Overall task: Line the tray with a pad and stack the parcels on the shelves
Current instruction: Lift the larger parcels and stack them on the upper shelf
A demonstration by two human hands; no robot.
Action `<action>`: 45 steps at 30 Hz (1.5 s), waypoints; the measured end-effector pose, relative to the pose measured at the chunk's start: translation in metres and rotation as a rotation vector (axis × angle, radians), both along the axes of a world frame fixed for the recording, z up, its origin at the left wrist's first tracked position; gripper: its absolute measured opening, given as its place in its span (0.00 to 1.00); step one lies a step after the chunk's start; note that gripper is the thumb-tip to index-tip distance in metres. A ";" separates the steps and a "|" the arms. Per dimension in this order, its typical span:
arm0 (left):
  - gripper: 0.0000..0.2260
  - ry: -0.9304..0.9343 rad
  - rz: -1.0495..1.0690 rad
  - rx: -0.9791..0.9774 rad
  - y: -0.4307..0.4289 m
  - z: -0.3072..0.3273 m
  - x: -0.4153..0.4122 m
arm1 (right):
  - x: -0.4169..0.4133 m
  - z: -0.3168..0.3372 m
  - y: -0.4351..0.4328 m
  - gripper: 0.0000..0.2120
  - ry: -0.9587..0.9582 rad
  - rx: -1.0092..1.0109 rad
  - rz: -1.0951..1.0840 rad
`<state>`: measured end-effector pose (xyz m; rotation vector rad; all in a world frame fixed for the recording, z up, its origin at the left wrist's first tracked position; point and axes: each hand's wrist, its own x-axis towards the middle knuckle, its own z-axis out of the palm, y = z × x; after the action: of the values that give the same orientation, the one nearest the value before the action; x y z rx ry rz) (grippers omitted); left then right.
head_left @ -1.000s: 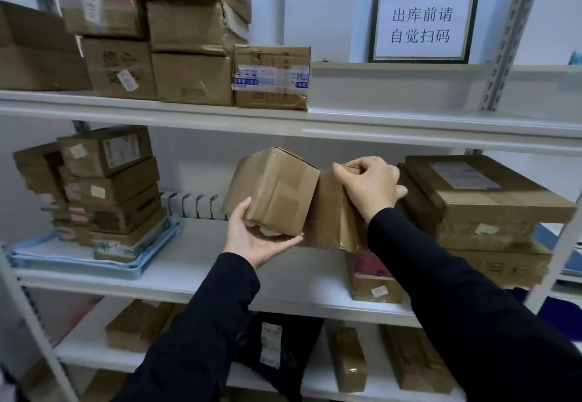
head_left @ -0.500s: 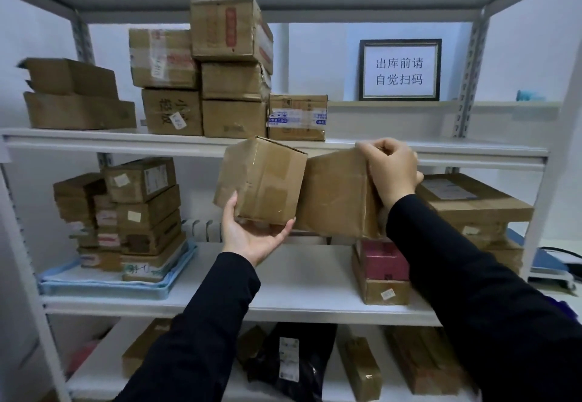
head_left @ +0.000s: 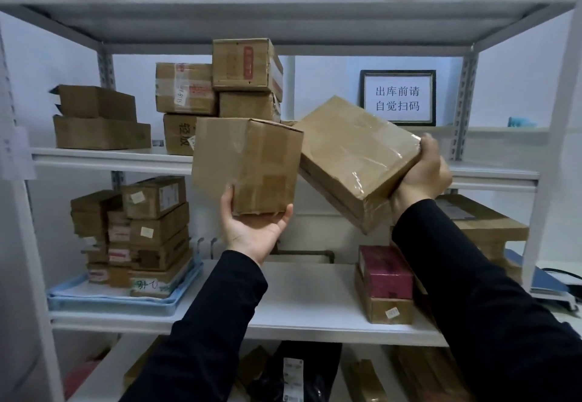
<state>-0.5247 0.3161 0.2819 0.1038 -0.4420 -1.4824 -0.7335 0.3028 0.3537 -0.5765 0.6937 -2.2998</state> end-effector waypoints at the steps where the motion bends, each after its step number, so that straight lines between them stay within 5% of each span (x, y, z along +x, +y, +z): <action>1: 0.21 -0.020 -0.011 -0.025 0.001 0.001 0.000 | 0.002 0.002 0.000 0.12 -0.037 0.007 0.015; 11: 0.30 -0.251 -0.083 -0.260 0.008 0.059 0.002 | 0.036 0.029 -0.005 0.15 -0.123 -0.054 0.227; 18: 0.28 -0.317 -0.091 -0.359 0.001 0.094 0.001 | 0.026 0.040 -0.019 0.17 0.298 0.026 0.481; 21: 0.27 -0.336 -0.069 -0.370 -0.007 0.104 -0.002 | 0.021 0.041 -0.030 0.25 0.442 0.018 0.459; 27: 0.29 -0.316 -0.080 -0.410 -0.031 0.123 -0.012 | 0.004 0.046 -0.061 0.11 0.400 -0.260 0.398; 31: 0.30 -0.305 -0.080 -0.423 -0.050 0.122 -0.011 | 0.007 0.054 -0.079 0.13 0.391 -0.330 0.318; 35: 0.32 -0.297 -0.104 -0.394 -0.075 0.111 -0.003 | 0.012 0.066 -0.104 0.23 0.374 -0.311 0.288; 45: 0.45 -0.236 -0.123 -0.428 -0.105 0.100 0.009 | 0.028 0.087 -0.176 0.26 0.417 -0.219 0.358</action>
<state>-0.5156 0.2111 0.3823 -0.0906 -0.9615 -1.4702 -0.7056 0.1273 0.4407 -1.2030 0.4759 -1.9450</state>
